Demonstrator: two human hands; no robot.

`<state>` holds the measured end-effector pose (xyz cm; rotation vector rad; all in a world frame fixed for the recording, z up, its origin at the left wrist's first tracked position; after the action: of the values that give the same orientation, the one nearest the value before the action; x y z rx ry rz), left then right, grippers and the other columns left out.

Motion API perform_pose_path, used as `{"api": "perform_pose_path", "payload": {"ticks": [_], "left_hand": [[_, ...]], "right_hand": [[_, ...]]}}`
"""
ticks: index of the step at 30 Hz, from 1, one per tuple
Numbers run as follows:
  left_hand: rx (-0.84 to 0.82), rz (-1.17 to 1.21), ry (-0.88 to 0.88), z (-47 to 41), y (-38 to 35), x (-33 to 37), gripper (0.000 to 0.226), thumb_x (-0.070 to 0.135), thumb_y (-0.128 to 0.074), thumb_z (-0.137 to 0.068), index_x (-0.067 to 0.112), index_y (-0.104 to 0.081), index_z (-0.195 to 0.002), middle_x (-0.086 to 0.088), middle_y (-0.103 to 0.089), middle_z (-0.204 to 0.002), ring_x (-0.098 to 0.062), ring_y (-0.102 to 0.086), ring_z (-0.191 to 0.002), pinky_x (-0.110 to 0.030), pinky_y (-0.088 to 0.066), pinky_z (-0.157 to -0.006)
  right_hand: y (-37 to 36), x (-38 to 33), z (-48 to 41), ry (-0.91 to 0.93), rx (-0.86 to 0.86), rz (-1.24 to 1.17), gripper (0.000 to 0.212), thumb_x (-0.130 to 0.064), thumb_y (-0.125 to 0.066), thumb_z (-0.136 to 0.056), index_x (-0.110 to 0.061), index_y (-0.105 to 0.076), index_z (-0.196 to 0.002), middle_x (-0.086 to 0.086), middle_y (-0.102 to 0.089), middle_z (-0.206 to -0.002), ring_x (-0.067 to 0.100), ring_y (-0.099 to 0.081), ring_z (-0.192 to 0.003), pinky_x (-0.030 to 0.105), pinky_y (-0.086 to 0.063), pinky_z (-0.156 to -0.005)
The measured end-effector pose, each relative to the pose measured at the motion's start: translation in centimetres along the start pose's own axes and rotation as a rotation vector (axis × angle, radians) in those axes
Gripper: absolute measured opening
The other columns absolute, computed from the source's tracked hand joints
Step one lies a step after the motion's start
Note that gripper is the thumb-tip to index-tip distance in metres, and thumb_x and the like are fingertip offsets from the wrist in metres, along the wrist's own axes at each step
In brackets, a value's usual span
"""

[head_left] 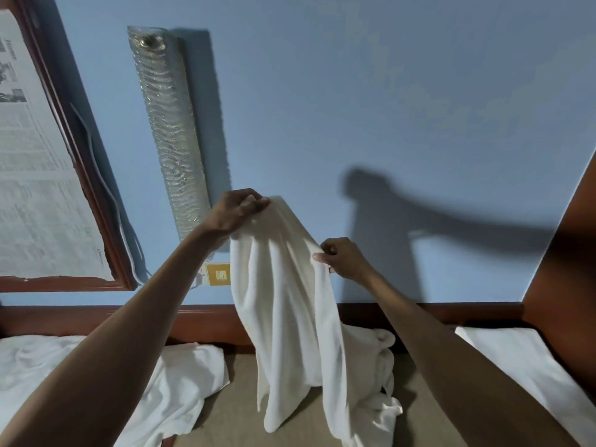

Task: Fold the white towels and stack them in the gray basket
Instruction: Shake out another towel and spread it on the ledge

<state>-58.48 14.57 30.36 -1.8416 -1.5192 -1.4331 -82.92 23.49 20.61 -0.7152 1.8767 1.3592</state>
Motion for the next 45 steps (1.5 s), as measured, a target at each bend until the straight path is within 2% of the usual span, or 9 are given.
{"api": "perform_pose_path", "payload": {"ticks": [6, 10, 13, 21, 28, 33, 36, 39, 45], "left_hand": [[0.14, -0.194, 0.217, 1.1, 3.2, -2.8, 0.026, 0.035, -0.081, -0.087, 0.013, -0.074, -0.1, -0.007, -0.063, -0.078, -0.019, -0.052, -0.055, -0.022, -0.035, -0.043], [-0.277, -0.12, 0.212, 2.0, 0.0, -0.5, 0.055, 0.028, -0.084, -0.083, 0.029, -0.064, -0.134, -0.008, -0.062, -0.087, -0.007, -0.062, -0.068, -0.021, -0.05, -0.061], [-0.488, -0.02, 0.26, 2.1, -2.4, 0.8, 0.033, 0.02, -0.078, -0.09, 0.008, -0.072, -0.12, -0.012, -0.076, -0.106, -0.017, -0.072, -0.095, -0.024, -0.057, -0.08], [-0.246, 0.043, 0.151, 0.1, -3.2, 1.6, 0.026, 0.027, -0.082, -0.082, 0.004, -0.071, -0.085, -0.007, -0.064, -0.075, -0.019, -0.059, -0.068, -0.028, -0.048, -0.059], [0.056, 0.2, 0.119, -0.7, -2.1, 1.7, 0.017, 0.019, -0.077, -0.091, 0.005, -0.069, -0.086, -0.009, -0.066, -0.073, -0.017, -0.063, -0.062, -0.023, -0.051, -0.053], [0.224, -0.09, 0.304, -0.4, 0.7, -1.9, 0.027, 0.032, -0.083, -0.086, 0.013, -0.071, -0.101, -0.005, -0.061, -0.079, -0.022, -0.056, -0.065, -0.018, -0.036, -0.038], [0.017, -0.053, 0.317, 0.7, 0.2, -1.9, 0.053, 0.026, -0.087, -0.081, 0.03, -0.063, -0.127, -0.003, -0.053, -0.083, -0.01, -0.053, -0.056, -0.021, -0.039, -0.037], [-0.381, 0.026, 0.295, 1.2, -2.0, -0.5, 0.058, 0.021, -0.079, -0.088, 0.026, -0.057, -0.142, -0.011, -0.071, -0.104, -0.019, -0.073, -0.086, -0.029, -0.059, -0.087], [-0.467, 0.019, 0.208, -0.1, -2.9, 1.2, 0.052, 0.044, -0.079, -0.087, -0.004, -0.066, -0.1, -0.018, -0.071, -0.101, -0.031, -0.067, -0.092, -0.042, -0.055, -0.084]], "right_hand": [[0.5, -4.8, 0.0, 0.117, -0.047, -0.284, 0.027, -0.03, -0.061, -0.102, -0.015, -0.065, -0.08, -0.007, -0.055, -0.072, 0.004, -0.05, -0.069, 0.021, -0.038, -0.065], [1.2, -8.7, -0.4, 0.161, -0.163, -0.331, 0.028, -0.03, -0.063, -0.101, -0.017, -0.06, -0.076, -0.001, -0.042, -0.072, 0.009, -0.038, -0.067, 0.024, -0.028, -0.059], [2.1, -9.9, -0.5, 0.176, -0.201, -0.367, 0.033, -0.032, -0.065, -0.099, -0.008, -0.056, -0.078, 0.005, -0.036, -0.073, 0.013, -0.034, -0.066, 0.028, -0.024, -0.057], [2.3, -5.7, 0.3, 0.095, -0.297, -0.278, 0.03, -0.02, -0.083, -0.085, -0.001, -0.067, -0.101, 0.005, -0.067, -0.089, 0.014, -0.066, -0.086, 0.032, -0.058, -0.083], [-1.3, -1.8, 0.7, -0.075, -0.425, -0.25, 0.019, -0.027, -0.067, -0.099, -0.01, -0.063, -0.093, 0.004, -0.07, -0.09, 0.016, -0.071, -0.086, 0.038, -0.059, -0.092], [-0.3, -4.0, -0.7, 0.008, -0.182, -0.285, 0.021, -0.028, -0.054, -0.106, -0.016, -0.058, -0.089, 0.001, -0.06, -0.082, 0.011, -0.056, -0.073, 0.029, -0.05, -0.069], [1.2, -6.4, -1.1, 0.15, -0.11, -0.279, 0.024, -0.018, -0.051, -0.107, -0.016, -0.055, -0.083, -0.002, -0.049, -0.076, 0.0, -0.044, -0.066, 0.018, -0.035, -0.063], [2.3, -8.8, -1.4, 0.207, -0.198, -0.223, 0.021, -0.021, -0.052, -0.107, -0.015, -0.062, -0.089, -0.007, -0.056, -0.083, 0.003, -0.049, -0.078, 0.015, -0.037, -0.072], [4.8, -9.4, -1.3, 0.199, -0.126, -0.255, 0.033, -0.045, -0.06, -0.101, -0.023, -0.061, -0.076, -0.009, -0.045, -0.076, 0.01, -0.037, -0.076, 0.029, -0.025, -0.071]]}}
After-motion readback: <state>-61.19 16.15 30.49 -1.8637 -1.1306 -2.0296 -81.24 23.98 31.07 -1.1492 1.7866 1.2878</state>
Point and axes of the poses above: each hand's wrist, its own z-axis away from the middle knuckle, its own y-axis out of the back of the hand, x = y × z, the point moved 3 cm from there along -z, towards the middle knuckle
